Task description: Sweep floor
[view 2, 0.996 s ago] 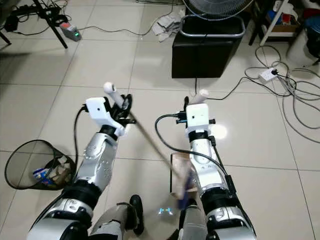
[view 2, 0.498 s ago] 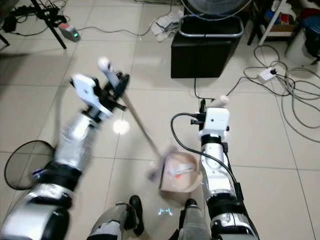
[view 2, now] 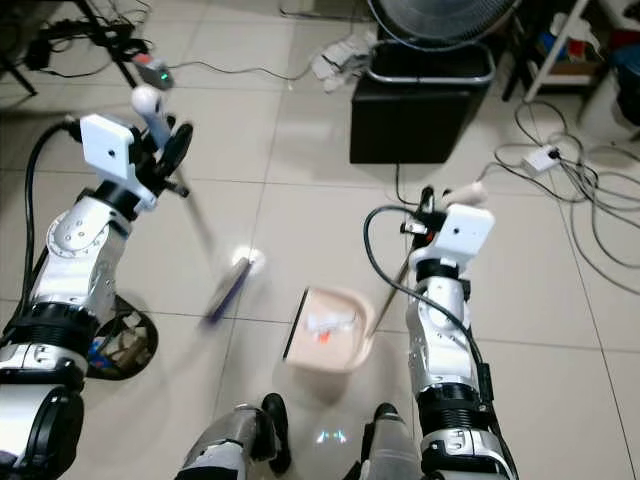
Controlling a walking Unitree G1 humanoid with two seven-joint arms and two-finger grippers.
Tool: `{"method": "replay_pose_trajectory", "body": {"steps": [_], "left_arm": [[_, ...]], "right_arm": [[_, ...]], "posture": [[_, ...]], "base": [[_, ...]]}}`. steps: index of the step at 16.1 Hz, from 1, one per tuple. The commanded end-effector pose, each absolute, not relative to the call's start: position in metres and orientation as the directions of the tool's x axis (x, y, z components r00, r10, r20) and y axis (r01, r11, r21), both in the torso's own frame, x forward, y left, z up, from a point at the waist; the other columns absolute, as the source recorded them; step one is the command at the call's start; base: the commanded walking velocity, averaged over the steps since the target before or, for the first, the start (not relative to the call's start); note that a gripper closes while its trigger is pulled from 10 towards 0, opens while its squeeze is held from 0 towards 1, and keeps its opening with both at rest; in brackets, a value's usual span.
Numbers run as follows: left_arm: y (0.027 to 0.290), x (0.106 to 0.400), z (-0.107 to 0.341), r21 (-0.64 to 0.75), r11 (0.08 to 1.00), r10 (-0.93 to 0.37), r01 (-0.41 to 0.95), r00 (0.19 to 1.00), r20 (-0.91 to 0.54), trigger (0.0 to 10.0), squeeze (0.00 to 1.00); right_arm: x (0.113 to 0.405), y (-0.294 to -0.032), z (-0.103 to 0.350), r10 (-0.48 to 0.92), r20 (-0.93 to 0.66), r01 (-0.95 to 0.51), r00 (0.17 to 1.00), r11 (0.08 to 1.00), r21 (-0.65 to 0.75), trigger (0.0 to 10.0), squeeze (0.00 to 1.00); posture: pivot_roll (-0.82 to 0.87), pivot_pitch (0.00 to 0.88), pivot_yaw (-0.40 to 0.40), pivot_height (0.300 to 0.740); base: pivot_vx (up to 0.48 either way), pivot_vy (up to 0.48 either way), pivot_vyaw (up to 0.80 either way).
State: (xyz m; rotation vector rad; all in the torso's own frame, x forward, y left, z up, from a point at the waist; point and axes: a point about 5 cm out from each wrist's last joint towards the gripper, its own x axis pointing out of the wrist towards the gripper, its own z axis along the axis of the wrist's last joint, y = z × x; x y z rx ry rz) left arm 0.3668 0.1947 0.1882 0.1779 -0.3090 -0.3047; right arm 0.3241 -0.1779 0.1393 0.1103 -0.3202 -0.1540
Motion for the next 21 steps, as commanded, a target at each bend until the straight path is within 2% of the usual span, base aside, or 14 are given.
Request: {"method": "replay_pose_trajectory", "body": {"steps": [1,4,6,11,13,15,19,21], "left_arm": [[0.211,0.359,0.166,0.181,0.965,-0.226,0.191,0.953,0.201,10.0,0.0],[0.227,0.342,0.142,0.133,0.988,-0.095,0.072,0.98,0.177,10.0,0.0],[0.225,0.331,0.134,0.122,0.991,-0.068,0.048,0.985,0.161,10.0,0.0],[0.195,0.308,0.137,0.087,0.989,-0.136,0.123,0.975,0.177,10.0,0.0],[0.191,0.307,0.138,0.083,0.989,-0.135,0.121,0.975,0.177,10.0,0.0],[0.187,0.305,0.142,0.082,0.99,-0.128,0.115,0.974,0.189,10.0,0.0],[0.179,0.301,0.144,0.101,0.987,-0.138,0.122,0.976,0.169,10.0,0.0],[0.179,0.301,0.143,0.103,0.987,-0.136,0.121,0.977,0.164,10.0,0.0]], "right_arm": [[0.323,-0.18,0.167,-0.186,0.39,0.123,0.902,0.976,0.181,10.0,0.0],[0.325,-0.181,0.203,-0.185,0.456,0.095,0.871,0.972,0.213,10.0,0.0],[0.331,-0.18,0.225,-0.162,0.456,0.065,0.875,0.973,0.221,10.0,0.0],[0.331,-0.168,0.271,-0.054,0.469,-0.044,0.881,0.98,0.195,10.0,0.0],[0.33,-0.166,0.279,-0.04,0.473,-0.059,0.88,0.979,0.194,10.0,0.0],[0.33,-0.167,0.286,-0.044,0.481,-0.062,0.876,0.977,0.202,10.0,0.0],[0.328,-0.178,0.29,-0.099,0.463,-0.018,0.881,0.97,0.242,10.0,0.0],[0.327,-0.181,0.292,-0.122,0.47,-0.006,0.874,0.965,0.261,10.0,0.0]], "posture": [[-0.02,0.111,0.105,0.74],[-0.02,0.09,0.093,0.74],[-0.02,0.085,0.088,0.74],[-0.03,0.077,0.094,0.74],[-0.02,0.077,0.085,0.74],[-0.02,0.076,0.074,0.74],[-0.02,0.078,0.073,0.74],[-0.02,0.08,0.074,0.74]], "base": [[0.0,0.0,0.8],[0.0,0.0,0.8],[0.0,0.0,0.79],[0.0,0.0,0.79],[0.0,0.0,0.79],[0.0,0.0,0.79],[0.341,0.0,0.79],[0.375,0.0,0.0]]}}
